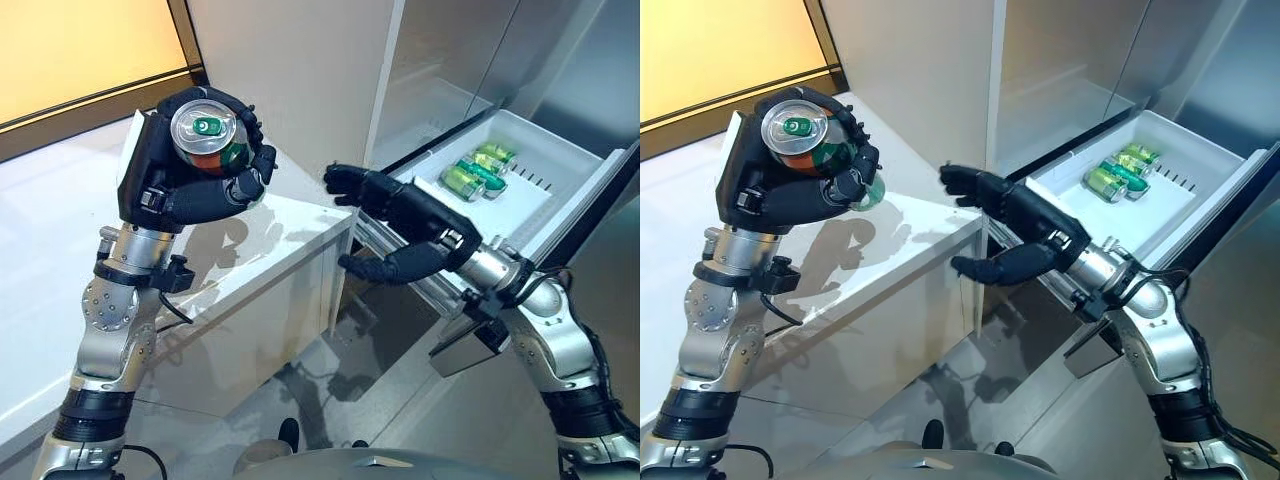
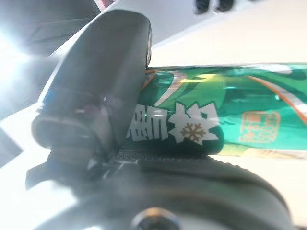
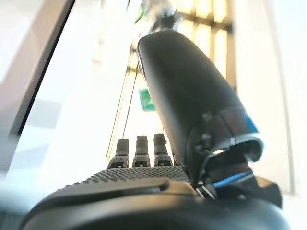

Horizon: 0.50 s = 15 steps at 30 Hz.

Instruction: Put drinks into fridge and close the fridge

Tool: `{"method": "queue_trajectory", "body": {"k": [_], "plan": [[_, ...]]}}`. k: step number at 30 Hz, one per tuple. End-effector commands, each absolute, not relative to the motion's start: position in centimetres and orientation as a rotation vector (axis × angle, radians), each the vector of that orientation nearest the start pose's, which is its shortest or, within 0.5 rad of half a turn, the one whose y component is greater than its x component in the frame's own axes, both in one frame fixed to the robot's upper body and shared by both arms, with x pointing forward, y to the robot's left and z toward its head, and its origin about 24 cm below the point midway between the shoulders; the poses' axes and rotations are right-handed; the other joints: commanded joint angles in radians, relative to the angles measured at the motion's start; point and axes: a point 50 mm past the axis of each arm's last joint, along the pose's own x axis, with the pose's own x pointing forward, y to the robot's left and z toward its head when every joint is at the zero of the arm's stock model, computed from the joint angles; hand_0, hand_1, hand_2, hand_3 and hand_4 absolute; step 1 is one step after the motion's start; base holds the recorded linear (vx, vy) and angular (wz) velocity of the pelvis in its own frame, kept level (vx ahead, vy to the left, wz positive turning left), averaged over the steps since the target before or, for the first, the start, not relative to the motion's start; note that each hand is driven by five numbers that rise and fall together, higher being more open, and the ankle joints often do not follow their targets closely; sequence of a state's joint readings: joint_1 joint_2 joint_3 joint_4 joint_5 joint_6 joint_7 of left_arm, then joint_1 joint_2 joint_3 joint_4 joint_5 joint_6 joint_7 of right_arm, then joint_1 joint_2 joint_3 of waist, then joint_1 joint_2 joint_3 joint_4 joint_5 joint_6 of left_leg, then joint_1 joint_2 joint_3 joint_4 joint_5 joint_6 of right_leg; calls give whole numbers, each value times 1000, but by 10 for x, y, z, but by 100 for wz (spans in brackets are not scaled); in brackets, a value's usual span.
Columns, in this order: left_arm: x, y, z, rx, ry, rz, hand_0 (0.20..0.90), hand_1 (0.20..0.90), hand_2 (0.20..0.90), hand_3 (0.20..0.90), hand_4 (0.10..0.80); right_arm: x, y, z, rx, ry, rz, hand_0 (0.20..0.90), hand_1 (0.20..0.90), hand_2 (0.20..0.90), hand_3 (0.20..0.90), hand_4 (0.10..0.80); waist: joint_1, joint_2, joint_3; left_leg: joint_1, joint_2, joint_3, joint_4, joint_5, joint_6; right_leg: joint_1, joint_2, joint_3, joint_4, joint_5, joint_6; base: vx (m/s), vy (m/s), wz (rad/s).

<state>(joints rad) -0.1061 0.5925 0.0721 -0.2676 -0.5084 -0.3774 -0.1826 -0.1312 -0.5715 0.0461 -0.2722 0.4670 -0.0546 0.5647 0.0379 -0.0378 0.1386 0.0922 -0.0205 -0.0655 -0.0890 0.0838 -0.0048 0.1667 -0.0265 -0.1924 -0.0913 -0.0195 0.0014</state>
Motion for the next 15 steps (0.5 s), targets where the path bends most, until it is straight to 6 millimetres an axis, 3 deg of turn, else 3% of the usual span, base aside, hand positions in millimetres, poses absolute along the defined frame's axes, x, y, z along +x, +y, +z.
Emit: {"method": "queue_trajectory", "body": {"k": [1, 7, 15], "plan": [[223, 213, 246, 167, -1060, -342, 300, 300, 300, 200, 100, 249, -167, 189, -230, -574, 760, 900, 900, 900, 900, 800, -20, 12, -105, 50, -1, 40, 2, -135, -9, -23, -39, 48, 4, 23, 97, -8, 10, -5], [233, 189, 246, 130, -1032, -451, 300, 300, 300, 200, 100, 268, -145, 194, -200, -533, 816, 900, 900, 900, 900, 800, -8, 11, -99, 55, 0, 35, 2, -134, -12, -16, -41, 40, 4, 22, 95, 3, 6, -4], [239, 171, 245, 85, -997, -543, 300, 300, 300, 200, 100, 280, -126, 195, -172, -502, 854, 900, 900, 900, 900, 800, 10, 6, -104, 54, -1, 24, 2, -133, -13, -12, -44, 26, 4, 18, 94, 14, -1, 2]]}}
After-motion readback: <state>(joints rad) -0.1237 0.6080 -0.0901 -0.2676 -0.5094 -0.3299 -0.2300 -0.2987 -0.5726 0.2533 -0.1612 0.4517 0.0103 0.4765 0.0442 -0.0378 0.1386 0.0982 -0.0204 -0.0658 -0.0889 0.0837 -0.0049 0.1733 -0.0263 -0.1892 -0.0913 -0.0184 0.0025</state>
